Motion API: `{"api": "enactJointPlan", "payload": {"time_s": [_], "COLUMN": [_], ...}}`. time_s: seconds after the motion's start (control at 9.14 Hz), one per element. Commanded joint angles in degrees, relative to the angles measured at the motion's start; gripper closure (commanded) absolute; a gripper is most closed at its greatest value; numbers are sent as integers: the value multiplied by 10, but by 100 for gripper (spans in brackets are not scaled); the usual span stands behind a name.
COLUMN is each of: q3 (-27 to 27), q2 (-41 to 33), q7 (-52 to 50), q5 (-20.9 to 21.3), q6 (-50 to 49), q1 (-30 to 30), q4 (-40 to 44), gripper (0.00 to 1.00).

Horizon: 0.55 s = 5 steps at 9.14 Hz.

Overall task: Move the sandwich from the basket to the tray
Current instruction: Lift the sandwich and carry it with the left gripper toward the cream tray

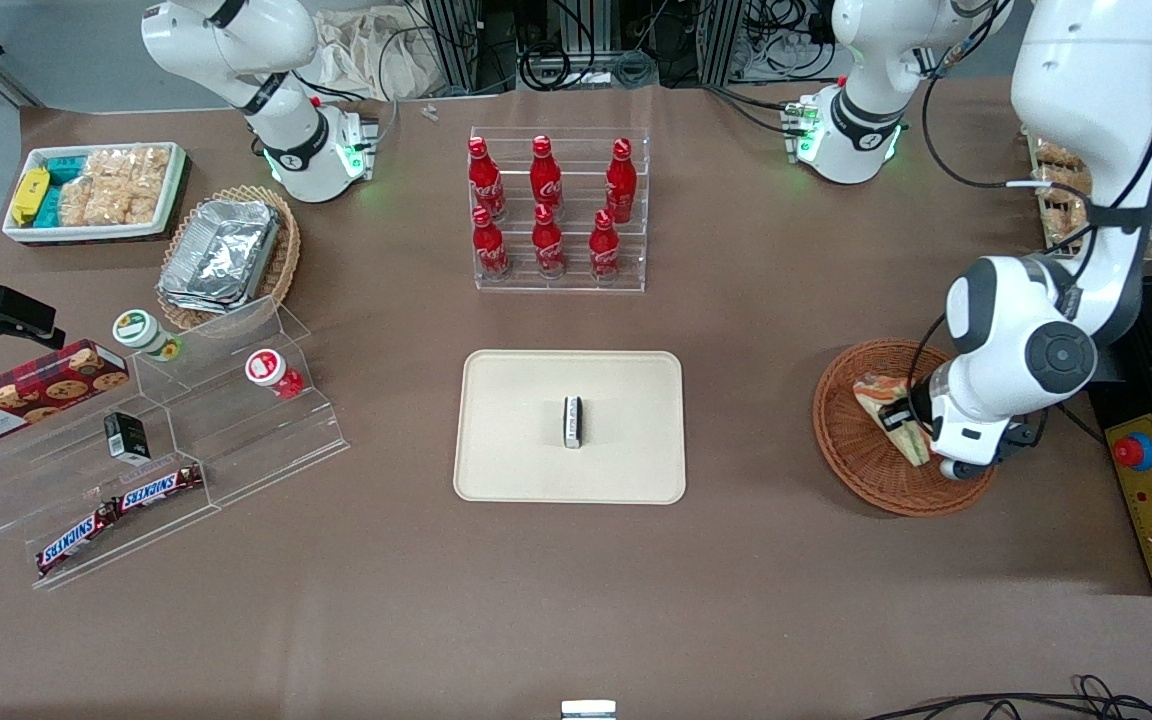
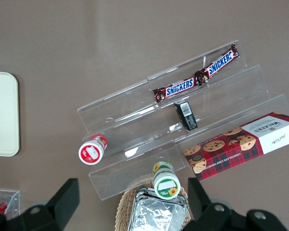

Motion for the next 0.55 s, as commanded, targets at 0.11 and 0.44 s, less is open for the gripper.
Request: {"api": "enactJointPlan", "payload": {"time_s": [0.11,0.44], "q3": [-28,-69], "q2": [-37,-47], "q7": [-15,-5], "q5": [-1,-26], "q6": [-239,-307], "q1": [-4,-5], "q4": [175,254], "gripper": [100,100]}}
